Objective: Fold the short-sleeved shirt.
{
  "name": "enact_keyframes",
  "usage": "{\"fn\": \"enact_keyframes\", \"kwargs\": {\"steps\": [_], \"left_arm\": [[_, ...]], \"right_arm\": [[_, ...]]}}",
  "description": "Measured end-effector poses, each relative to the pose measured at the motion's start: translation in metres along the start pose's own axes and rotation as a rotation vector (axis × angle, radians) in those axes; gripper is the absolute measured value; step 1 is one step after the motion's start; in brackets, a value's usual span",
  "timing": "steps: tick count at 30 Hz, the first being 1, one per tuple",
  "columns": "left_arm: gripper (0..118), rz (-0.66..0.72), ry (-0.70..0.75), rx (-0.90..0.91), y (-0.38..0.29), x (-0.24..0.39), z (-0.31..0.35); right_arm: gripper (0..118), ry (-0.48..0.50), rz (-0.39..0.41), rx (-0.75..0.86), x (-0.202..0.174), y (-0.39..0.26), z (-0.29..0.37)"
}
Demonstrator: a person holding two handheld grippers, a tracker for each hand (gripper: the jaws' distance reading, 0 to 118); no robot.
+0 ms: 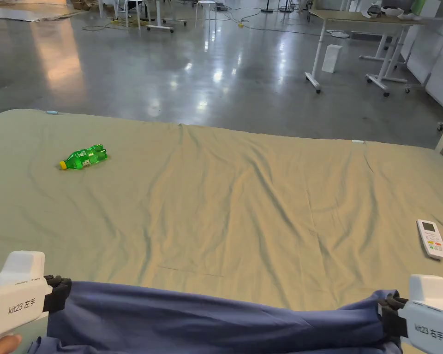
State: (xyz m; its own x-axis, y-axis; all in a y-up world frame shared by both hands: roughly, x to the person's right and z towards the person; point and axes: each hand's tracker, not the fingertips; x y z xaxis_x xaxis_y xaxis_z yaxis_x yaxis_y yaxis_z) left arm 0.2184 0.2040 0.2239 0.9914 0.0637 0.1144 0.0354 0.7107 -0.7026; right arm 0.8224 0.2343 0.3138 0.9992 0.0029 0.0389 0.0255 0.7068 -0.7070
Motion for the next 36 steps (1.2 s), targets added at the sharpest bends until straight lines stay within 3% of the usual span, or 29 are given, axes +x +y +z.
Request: {"fn": "enact_keyframes", "kwargs": {"steps": [11,22,29,31,33,34,36], "left_arm": [[3,-0.042,-0.058,-0.082,-0.052,-0.011,0.045],[3,-0.084,-0.012,-0.352,-0.131,-0.017,-0.006],[5,-0.140,0.019,-0.354,-0.121,0.019,0.011],[18,-0.119,0.008,-0.347,-0.116,0.022,0.021],[45,-0.089,-0.019,-0.308,-0.113,0.006,0.020],[68,-0.074,-0.035,-0.272,-0.110,0.007,0.026],[71,-0.064,-0.048,-0.196,-0.101,0.011,0.037]], "right_arm": [[2,-0.010,-0.013,-0.163,0.003,-0.082,0.049],[2,-0.060,-0.023,-0.339,-0.005,-0.142,-0.004],[5,-0.102,0.018,-0.348,-0.019,-0.150,-0.026],[18,-0.108,0.040,-0.348,-0.023,-0.142,-0.013],[53,-0.127,0.062,-0.345,-0.026,-0.138,-0.002],[78,-0.143,0.079,-0.344,-0.027,-0.131,0.008],[84,-0.211,0.123,-0.332,-0.031,-0.121,0.023]]}}
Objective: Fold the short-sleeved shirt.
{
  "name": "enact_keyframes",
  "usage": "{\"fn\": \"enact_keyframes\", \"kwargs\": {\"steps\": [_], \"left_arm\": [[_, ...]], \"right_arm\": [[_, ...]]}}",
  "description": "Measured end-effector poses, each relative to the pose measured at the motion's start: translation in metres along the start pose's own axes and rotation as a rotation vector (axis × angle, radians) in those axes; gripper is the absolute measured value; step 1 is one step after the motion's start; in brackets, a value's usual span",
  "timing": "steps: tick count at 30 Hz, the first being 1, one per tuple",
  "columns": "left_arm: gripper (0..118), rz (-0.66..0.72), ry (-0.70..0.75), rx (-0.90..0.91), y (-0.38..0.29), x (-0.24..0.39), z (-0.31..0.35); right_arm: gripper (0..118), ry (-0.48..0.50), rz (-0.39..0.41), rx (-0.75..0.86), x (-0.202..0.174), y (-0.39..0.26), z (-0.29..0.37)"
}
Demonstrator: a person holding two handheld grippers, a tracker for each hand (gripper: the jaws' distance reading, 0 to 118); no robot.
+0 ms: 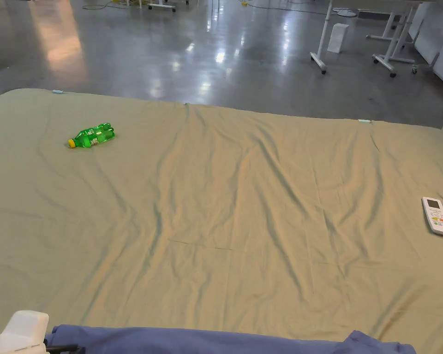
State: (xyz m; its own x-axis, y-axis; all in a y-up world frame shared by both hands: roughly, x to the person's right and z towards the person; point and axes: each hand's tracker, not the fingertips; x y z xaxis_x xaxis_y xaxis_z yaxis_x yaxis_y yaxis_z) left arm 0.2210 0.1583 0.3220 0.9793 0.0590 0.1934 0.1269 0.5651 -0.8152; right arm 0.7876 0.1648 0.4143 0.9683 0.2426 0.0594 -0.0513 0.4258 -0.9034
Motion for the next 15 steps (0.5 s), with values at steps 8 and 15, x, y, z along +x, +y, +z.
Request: {"fn": "enact_keyframes", "kwargs": {"steps": [8,15], "left_arm": [[76,0.011,-0.020,0.236,0.046,0.010,0.016],[59,0.043,0.087,0.497,0.074,0.060,0.024]], "right_arm": [[85,-0.095,-0.069,0.252,0.006,0.032,0.062],[70,0.030,-0.221,0.621,-0.035,0.066,0.071]]}}
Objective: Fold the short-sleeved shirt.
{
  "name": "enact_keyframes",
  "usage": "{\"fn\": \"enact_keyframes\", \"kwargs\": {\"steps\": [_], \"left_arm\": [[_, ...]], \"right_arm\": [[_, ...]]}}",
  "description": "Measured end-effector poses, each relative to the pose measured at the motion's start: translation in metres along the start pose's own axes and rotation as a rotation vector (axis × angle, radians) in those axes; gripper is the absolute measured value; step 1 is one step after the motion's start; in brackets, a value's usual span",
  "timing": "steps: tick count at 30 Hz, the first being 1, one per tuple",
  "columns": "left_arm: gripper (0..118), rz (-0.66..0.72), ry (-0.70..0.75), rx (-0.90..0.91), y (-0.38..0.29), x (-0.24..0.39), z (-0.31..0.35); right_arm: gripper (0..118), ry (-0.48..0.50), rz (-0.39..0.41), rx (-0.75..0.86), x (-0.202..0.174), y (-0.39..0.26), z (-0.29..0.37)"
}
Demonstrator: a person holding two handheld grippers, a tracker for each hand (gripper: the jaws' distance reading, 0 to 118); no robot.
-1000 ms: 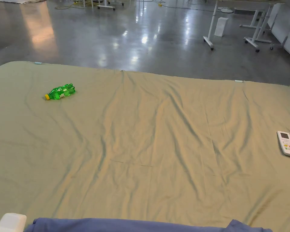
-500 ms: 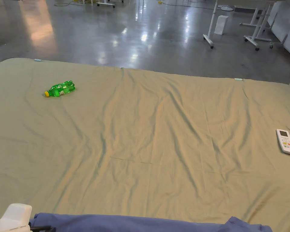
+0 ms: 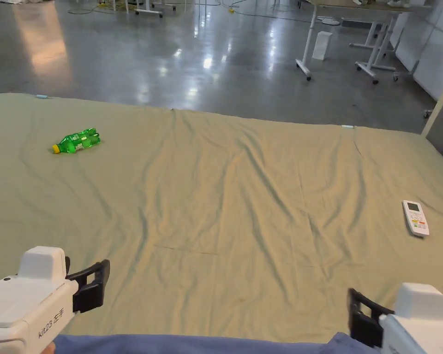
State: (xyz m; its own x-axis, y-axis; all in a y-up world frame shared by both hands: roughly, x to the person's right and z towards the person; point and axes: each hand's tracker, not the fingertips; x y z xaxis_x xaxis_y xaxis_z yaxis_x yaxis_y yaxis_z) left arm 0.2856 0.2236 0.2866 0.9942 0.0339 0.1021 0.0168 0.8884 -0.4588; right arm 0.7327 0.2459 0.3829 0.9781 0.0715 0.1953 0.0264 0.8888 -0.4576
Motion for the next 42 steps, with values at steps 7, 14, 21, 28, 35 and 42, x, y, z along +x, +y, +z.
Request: {"fn": "enact_keyframes", "kwargs": {"steps": [7,14,21,28,35,42], "left_arm": [[12,-0.048,0.084,0.217,0.018,0.034,0.009],[0,-0.089,0.128,0.309,0.031,0.042,0.021],[0,-0.073,0.122,0.279,0.040,0.024,0.025],[0,-0.018,0.026,0.020,0.015,-0.047,0.022],[1,0.167,-0.128,-0.293,-0.022,-0.125,0.002],[81,0.401,-0.326,-0.571,-0.070,-0.186,-0.035]], "right_arm": [[14,-0.069,0.002,0.354,-0.053,0.018,0.000],[0,-0.065,0.026,0.505,-0.070,0.027,0.002],[0,-0.055,0.040,0.483,-0.073,0.031,0.001],[0,-0.039,0.078,0.429,-0.071,0.032,-0.006],[0,-0.022,0.101,0.365,-0.073,0.023,-0.018],[0,0.008,0.101,0.307,-0.080,0.015,-0.027]]}}
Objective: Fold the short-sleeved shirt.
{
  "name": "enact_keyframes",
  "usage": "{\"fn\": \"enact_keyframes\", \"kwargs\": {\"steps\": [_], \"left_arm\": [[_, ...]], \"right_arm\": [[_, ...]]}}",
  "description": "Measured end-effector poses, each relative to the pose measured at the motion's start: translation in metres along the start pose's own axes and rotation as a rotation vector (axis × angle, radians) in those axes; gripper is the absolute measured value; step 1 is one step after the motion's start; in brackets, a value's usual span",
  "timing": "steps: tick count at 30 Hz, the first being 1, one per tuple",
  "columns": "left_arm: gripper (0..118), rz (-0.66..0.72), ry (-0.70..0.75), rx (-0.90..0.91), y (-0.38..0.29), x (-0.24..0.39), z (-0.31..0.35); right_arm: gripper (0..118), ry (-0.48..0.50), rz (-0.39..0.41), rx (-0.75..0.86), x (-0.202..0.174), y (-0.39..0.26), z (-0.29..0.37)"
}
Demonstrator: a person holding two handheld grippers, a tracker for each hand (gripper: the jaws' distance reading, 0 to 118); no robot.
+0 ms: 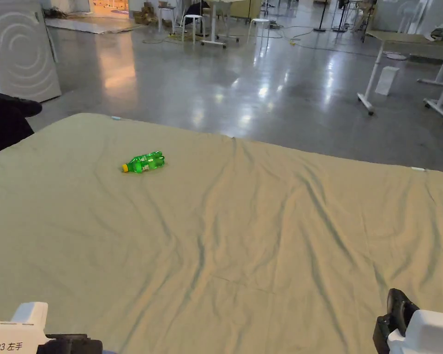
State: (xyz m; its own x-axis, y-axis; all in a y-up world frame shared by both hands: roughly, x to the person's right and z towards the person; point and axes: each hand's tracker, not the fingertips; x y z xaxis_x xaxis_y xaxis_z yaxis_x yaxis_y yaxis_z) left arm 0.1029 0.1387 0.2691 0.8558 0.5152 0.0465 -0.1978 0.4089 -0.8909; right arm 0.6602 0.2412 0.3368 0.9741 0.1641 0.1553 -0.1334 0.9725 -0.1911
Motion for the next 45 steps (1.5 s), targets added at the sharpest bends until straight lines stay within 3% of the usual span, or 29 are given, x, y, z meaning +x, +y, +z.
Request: {"fn": "enact_keyframes", "kwargs": {"steps": [1,6,8,12,15,17,18,19,33,36,45], "left_arm": [[87,0.041,-0.056,-0.028,-0.001,-0.010,-0.006],[91,0.250,-0.239,-0.081,-0.013,-0.049,-0.036],[92,0.284,-0.328,-0.022,-0.013,-0.071,-0.045],[90,0.318,-0.448,-0.092,-0.020,-0.064,-0.058],[78,0.264,-0.422,-0.085,-0.019,-0.056,-0.066],[48,0.248,-0.389,-0.081,-0.020,-0.047,-0.069],[26,0.224,-0.345,-0.089,-0.021,-0.046,-0.071],[16,0.195,-0.298,-0.103,-0.022,-0.043,-0.073],[11,0.118,-0.261,-0.042,-0.003,-0.010,-0.017],[11,0.056,-0.174,-0.002,0.006,-0.005,0.007],[11,0.047,0.092,0.014,0.013,0.005,0.078]], "right_arm": [[0,0.002,0.004,-0.004,-0.001,0.000,0.000],[0,0.007,0.010,-0.023,-0.003,-0.001,-0.002],[0,0.008,0.015,-0.028,-0.004,-0.002,-0.003],[0,0.008,0.019,-0.039,-0.005,-0.004,-0.003],[0,0.009,0.017,-0.047,-0.006,-0.006,-0.003],[0,0.010,0.016,-0.051,-0.006,-0.006,-0.002],[0,0.012,0.014,-0.053,-0.007,-0.006,-0.002],[0,0.013,0.013,-0.054,-0.007,-0.006,-0.002],[0,0.010,0.004,-0.065,0.003,-0.009,0.000],[0,0.008,-0.004,-0.063,0.005,-0.008,0.001],[0,0.020,-0.011,-0.057,0.006,-0.005,0.004]]}}
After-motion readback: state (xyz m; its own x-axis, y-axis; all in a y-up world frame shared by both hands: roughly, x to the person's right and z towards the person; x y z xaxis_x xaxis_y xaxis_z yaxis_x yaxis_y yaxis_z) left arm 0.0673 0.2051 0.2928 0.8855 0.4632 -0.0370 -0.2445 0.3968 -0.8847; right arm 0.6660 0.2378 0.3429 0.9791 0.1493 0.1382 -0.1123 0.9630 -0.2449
